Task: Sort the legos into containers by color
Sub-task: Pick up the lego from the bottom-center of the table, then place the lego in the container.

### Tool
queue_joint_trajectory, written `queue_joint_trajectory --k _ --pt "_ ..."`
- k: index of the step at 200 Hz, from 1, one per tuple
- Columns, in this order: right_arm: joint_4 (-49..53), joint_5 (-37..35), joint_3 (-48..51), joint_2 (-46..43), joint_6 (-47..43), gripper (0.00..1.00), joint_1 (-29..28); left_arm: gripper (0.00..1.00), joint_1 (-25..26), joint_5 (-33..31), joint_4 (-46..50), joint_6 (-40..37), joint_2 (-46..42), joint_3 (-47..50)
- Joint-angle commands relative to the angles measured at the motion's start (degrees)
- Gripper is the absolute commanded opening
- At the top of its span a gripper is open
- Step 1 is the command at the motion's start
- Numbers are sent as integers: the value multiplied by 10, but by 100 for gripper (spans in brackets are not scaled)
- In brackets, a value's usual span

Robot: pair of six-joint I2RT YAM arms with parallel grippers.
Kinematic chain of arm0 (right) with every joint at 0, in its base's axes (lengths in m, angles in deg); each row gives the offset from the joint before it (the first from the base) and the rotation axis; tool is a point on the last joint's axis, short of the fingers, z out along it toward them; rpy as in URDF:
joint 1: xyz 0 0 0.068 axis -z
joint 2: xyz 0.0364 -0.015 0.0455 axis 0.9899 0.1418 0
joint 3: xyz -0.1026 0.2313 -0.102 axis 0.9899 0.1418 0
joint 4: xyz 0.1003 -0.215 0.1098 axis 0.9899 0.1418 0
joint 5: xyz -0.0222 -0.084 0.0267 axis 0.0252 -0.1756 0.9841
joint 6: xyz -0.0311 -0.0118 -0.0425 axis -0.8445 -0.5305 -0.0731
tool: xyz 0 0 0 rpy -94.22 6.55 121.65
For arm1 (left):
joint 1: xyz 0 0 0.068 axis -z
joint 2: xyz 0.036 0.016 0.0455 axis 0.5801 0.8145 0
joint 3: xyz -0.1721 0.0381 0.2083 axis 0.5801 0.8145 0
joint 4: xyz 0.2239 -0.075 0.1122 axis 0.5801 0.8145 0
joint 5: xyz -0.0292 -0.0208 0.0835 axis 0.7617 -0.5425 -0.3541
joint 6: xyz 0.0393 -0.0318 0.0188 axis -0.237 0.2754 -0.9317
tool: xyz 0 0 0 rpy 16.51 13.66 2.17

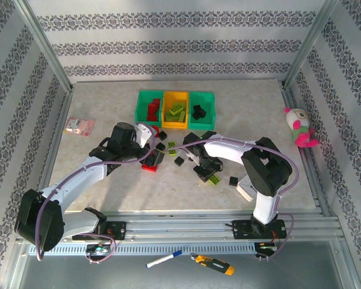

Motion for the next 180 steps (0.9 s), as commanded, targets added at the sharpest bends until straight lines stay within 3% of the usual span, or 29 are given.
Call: queue_joint_trajectory --k 1,59,93,148,180 --pt "16 -15 -24 -7 6 31 -2 99 8 9 -30 -11 -2 6" --pt "-34 12 -102 -40 40 32 13 99 8 -6 -45 17 -10 25" --pt "-128 9 -176 -24 81 31 36 99 8 -23 -58 38 -24 43" --pt "-234 19 -339 88 148 31 89 99 8 -38 -64 54 -34 57" --pt "-259 13 -422 155 167 24 106 99 8 -52 -63 57 -39 64"
